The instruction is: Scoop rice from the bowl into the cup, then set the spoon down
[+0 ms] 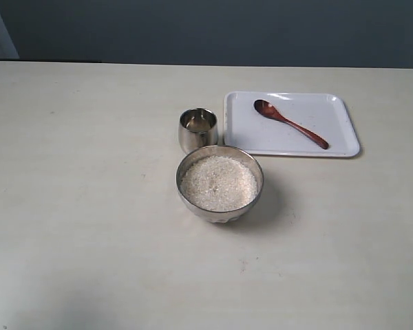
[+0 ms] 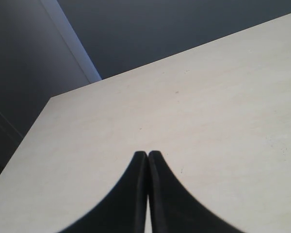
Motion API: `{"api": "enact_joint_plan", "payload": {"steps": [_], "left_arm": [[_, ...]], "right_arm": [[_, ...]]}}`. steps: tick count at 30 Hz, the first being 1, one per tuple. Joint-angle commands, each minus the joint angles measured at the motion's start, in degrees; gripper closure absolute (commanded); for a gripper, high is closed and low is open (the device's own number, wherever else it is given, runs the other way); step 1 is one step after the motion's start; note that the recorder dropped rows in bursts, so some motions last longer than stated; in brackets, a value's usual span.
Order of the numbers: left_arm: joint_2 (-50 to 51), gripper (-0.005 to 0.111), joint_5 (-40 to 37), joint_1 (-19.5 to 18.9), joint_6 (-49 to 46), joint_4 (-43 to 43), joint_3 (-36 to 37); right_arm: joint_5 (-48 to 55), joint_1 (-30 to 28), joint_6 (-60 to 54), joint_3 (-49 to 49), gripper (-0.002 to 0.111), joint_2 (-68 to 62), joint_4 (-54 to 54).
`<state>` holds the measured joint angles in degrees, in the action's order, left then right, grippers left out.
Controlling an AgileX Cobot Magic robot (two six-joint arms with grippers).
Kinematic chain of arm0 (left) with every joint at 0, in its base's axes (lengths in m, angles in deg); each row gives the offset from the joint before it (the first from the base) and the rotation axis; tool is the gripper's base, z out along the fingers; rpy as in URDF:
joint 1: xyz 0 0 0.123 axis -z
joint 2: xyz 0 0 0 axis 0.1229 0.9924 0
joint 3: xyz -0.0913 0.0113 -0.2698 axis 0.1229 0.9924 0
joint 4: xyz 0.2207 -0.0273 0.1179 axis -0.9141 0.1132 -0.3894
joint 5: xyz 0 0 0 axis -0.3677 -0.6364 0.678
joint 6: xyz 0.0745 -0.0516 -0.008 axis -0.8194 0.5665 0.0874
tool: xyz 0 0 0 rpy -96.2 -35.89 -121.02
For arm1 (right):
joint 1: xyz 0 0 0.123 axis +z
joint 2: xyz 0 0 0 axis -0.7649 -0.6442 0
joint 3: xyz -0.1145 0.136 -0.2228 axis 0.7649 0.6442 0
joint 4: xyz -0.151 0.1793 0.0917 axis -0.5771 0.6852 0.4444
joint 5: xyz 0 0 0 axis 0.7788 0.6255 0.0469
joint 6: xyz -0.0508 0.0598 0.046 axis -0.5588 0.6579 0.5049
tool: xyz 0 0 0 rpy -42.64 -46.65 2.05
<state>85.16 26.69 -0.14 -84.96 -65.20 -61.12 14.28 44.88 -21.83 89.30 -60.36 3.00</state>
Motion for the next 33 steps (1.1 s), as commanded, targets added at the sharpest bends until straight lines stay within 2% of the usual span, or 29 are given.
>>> {"api": "enact_joint_plan", "payload": {"steps": [1,33], "left_arm": [[-0.16,0.106,0.22,0.61,0.17,0.25,0.09],[-0.16,0.106,0.22,0.61,0.17,0.25,0.09]], "right_arm": [[-0.32,-0.28,-0.24,0.12,0.108,0.27,0.0],[-0.32,-0.28,-0.24,0.12,0.108,0.27,0.0]]}}
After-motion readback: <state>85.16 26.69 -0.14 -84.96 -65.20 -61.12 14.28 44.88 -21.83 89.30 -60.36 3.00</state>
